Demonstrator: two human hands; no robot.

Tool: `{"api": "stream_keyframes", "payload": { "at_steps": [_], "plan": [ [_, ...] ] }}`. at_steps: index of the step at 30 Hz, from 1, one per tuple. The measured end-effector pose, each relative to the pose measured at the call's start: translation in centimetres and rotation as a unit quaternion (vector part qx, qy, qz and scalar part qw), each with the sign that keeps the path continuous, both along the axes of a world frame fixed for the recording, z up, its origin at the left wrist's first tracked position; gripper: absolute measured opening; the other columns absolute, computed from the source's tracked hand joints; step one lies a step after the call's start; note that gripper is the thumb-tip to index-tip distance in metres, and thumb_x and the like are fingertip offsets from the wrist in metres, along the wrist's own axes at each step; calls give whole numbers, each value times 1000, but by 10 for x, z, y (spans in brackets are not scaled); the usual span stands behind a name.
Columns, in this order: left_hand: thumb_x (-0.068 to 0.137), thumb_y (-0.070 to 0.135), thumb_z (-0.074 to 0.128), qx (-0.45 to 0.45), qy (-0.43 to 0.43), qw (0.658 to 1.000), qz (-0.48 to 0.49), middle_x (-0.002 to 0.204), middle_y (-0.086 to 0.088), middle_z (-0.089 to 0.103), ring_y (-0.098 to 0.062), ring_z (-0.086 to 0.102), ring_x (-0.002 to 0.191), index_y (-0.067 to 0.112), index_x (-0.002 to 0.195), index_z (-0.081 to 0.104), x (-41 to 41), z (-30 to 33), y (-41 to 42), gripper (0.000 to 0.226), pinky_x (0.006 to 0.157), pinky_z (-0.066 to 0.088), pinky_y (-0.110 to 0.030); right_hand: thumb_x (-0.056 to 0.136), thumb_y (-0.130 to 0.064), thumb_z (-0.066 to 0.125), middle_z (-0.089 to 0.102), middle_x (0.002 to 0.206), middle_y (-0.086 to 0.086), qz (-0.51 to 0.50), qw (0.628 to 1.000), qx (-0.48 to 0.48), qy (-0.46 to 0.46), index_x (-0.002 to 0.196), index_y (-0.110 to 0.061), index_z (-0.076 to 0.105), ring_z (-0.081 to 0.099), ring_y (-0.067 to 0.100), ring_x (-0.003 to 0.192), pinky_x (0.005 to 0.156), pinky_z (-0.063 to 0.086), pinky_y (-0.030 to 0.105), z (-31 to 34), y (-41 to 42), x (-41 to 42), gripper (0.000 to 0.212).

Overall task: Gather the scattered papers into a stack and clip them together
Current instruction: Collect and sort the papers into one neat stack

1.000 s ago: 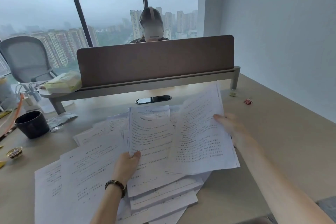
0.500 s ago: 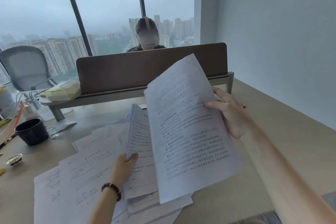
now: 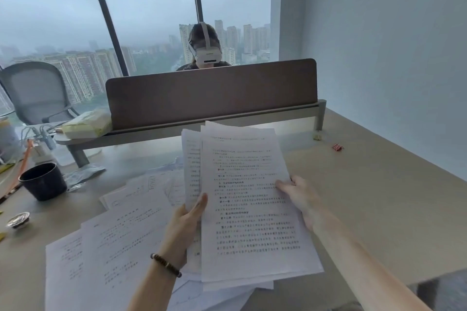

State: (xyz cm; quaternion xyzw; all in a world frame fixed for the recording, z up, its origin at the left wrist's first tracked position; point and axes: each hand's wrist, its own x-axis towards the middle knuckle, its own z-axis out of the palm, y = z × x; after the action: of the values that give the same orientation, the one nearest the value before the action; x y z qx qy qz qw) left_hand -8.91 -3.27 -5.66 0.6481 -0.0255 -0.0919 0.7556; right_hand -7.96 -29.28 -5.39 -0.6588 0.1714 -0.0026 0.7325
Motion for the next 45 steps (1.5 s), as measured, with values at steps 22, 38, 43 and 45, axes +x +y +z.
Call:
{"api": "stream_keyframes", "payload": {
  "at_steps": [22,38,43,45],
  "plan": [
    [95,14,56,-16,-140,989,52,110,-2,76,-21,71,103,13,111,70,3,16,-12,21,86,60,-38,97,-3,56,77,108,-3,-23,977,-71,-202,117,-16,65,74,18,99,89,58,45,42,22,-31,25],
    [79,25,70,3,-128,991,40,104,-1,78,-22,74,97,17,104,75,2,9,-11,27,81,60,-39,97,-8,60,62,136,-5,-15,901,-213,-377,149,-61,6,60,16,127,108,45,57,98,22,-34,92],
    [81,24,71,-6,-132,990,43,105,0,78,-21,73,99,20,104,74,2,8,-12,24,81,60,-39,93,7,50,28,143,-45,-15,823,-367,-432,155,-44,20,28,-15,138,110,28,8,122,18,-31,85],
    [82,23,74,-5,-134,990,42,107,-1,78,-22,73,101,20,105,75,2,8,-11,23,83,59,-41,94,4,50,45,132,-20,-18,815,-396,-422,153,-42,28,38,-20,118,93,32,-1,120,16,-30,78]
  ]
}}
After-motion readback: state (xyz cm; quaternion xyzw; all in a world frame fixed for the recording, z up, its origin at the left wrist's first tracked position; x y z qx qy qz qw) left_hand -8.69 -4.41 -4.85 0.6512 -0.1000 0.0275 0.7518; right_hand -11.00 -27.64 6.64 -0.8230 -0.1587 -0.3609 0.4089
